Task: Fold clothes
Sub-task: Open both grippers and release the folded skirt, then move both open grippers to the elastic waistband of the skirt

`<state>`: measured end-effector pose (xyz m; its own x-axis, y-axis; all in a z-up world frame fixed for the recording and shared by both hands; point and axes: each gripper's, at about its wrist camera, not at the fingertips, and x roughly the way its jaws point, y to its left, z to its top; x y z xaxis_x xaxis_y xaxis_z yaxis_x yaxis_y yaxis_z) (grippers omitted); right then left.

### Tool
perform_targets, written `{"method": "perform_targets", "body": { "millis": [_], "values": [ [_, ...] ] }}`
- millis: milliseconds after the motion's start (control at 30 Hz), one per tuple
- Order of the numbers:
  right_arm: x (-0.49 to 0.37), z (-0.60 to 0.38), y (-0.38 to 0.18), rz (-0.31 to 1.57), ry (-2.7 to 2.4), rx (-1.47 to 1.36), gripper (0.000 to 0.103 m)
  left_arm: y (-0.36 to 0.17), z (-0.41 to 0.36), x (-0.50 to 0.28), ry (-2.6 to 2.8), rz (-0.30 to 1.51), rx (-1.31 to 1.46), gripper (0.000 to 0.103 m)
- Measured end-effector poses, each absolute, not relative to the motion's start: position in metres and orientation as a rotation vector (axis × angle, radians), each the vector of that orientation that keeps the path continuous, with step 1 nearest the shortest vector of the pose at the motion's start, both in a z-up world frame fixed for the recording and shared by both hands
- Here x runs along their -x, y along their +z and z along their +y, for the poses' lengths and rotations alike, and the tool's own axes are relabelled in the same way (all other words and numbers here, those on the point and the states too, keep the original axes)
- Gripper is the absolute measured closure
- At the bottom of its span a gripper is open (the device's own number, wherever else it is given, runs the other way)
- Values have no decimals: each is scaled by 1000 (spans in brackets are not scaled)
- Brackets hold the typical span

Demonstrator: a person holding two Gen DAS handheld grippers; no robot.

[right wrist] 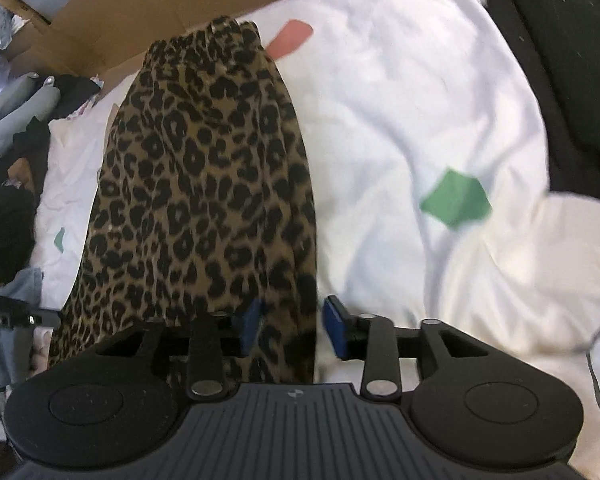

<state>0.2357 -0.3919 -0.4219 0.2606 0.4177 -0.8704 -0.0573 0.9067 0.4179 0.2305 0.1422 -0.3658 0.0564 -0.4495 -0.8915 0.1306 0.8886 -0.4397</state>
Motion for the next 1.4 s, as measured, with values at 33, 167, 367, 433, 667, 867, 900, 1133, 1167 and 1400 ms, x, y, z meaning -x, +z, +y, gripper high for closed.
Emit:
{"method": "perform_targets", "body": {
  "millis": [33,167,367,433,667,867,900,1133,1167,1400],
  "values": [
    [-239,-388,-424,1267,329,-318,58,-369,141,-232,-445,1453,262,86],
    [-253,-374,-433,1250,311,-266,58,-382,138,-236,-434,1453,237,88],
    [-257,-381,-436,1209,238,-195,60,-377,132,-239,-437,1425,213,88],
    [-256,-388,-437,1213,208,-216,61,-367,131,-240,-440,1402,208,86],
    [-249,-389,-422,1182,195,-219,68,-335,123,-254,-467,1295,210,86],
    [-250,-386,-409,1076,246,-308,68,-329,104,-279,-486,1249,189,86],
    [-252,-385,-412,1079,256,-307,68,-330,99,-282,-492,1241,185,86],
    [-260,-389,-429,1116,301,-367,90,-333,78,-303,-520,1222,119,86],
    [-260,-389,-429,1115,306,-373,91,-332,75,-306,-526,1218,105,86],
    [-263,-388,-443,1169,308,-391,90,-322,50,-323,-587,1253,-29,86]
  ]
}}
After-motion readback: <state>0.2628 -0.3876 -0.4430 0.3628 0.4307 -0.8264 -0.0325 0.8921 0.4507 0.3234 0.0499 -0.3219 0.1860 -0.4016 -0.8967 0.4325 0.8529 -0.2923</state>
